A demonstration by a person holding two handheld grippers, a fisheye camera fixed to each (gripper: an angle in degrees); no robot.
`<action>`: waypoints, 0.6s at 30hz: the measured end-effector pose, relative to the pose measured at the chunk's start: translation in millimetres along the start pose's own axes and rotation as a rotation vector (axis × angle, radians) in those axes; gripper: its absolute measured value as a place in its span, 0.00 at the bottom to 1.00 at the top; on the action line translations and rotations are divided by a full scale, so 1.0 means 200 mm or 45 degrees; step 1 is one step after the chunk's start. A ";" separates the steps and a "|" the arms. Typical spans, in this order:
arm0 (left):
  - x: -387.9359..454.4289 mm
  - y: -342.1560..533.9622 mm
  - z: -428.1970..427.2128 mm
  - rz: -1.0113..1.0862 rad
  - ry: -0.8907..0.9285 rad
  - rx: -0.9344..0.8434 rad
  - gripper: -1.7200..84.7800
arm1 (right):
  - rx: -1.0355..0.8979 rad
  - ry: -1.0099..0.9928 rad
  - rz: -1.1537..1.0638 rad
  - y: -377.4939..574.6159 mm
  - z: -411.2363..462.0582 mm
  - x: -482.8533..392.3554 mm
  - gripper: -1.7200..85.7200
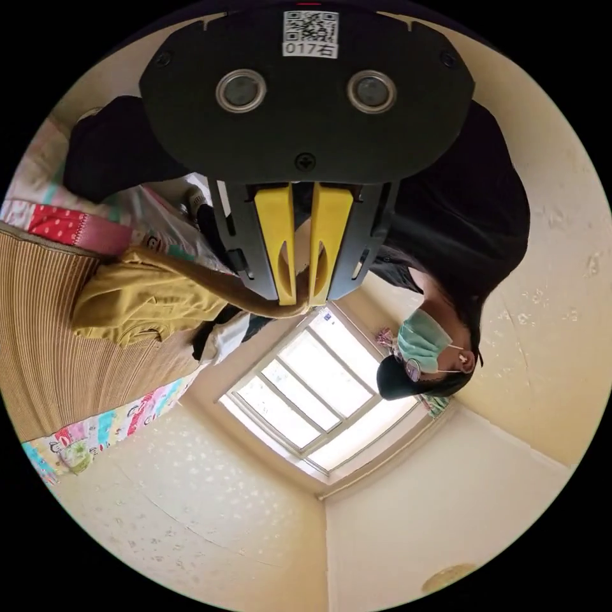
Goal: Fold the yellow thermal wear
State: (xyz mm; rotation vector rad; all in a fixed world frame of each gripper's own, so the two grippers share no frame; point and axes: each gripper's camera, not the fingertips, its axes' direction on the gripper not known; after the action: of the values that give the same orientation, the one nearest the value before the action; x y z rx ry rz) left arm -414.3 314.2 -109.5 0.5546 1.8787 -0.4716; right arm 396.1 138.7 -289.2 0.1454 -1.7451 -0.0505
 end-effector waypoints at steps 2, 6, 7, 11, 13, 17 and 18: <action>-0.18 -0.12 0.17 -0.161 -0.191 -0.041 0.06 | -0.044 0.194 0.204 -0.12 0.09 0.19 0.05; -0.57 -0.40 0.48 -0.362 -0.248 0.022 0.06 | -0.070 0.453 0.422 -0.41 0.28 0.62 0.06; -0.69 -0.51 0.58 -0.378 -0.296 0.043 0.07 | -0.002 0.493 0.504 -0.50 0.32 0.78 0.07; -0.90 -0.70 0.77 -0.357 -0.459 0.152 0.14 | 0.239 0.493 0.553 -0.64 0.52 0.99 0.11; -0.86 -0.67 0.79 -0.275 -0.537 0.142 0.15 | 0.242 0.593 0.470 -0.62 0.64 0.89 0.12; -0.86 -0.37 0.88 -0.230 -0.798 -0.056 0.16 | 0.034 0.868 0.307 -0.43 1.04 0.72 0.12; -0.86 -0.30 0.89 -0.236 -0.835 -0.072 0.16 | -0.003 0.884 0.293 -0.39 1.10 0.71 0.11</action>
State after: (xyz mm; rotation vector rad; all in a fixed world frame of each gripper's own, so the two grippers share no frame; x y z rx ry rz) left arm -260.8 138.5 -7.8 0.1512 1.3086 -0.6302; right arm 160.0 32.6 -198.5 -0.0419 -1.0585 0.1512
